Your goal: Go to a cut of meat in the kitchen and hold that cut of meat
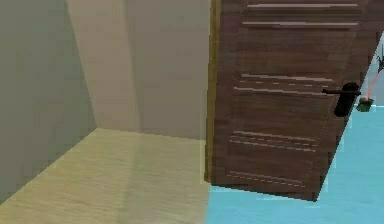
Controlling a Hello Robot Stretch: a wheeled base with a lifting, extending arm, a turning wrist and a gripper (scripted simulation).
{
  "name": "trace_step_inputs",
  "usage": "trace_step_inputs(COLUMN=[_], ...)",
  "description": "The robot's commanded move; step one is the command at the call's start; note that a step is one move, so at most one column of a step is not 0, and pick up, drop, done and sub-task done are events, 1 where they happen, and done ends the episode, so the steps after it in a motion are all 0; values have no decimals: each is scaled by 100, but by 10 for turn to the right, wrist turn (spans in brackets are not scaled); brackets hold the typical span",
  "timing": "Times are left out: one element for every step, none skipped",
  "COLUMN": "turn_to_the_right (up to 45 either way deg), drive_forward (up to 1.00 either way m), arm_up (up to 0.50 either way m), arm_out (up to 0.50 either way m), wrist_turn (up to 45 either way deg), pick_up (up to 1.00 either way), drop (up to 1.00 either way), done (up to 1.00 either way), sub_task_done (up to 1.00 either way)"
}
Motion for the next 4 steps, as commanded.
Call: trace_step_inputs(turn_to_the_right=[90,0,-450,-420], drive_forward=[0,25,0,0], arm_up=[0,0,0,0], arm_out=[0,0,0,0], wrist_turn=[0,0,0,0], pick_up=[0,0,0,0], drop=[0,0,0,0], done=[0,0,0,0], sub_task_done=[0,0,0,0])
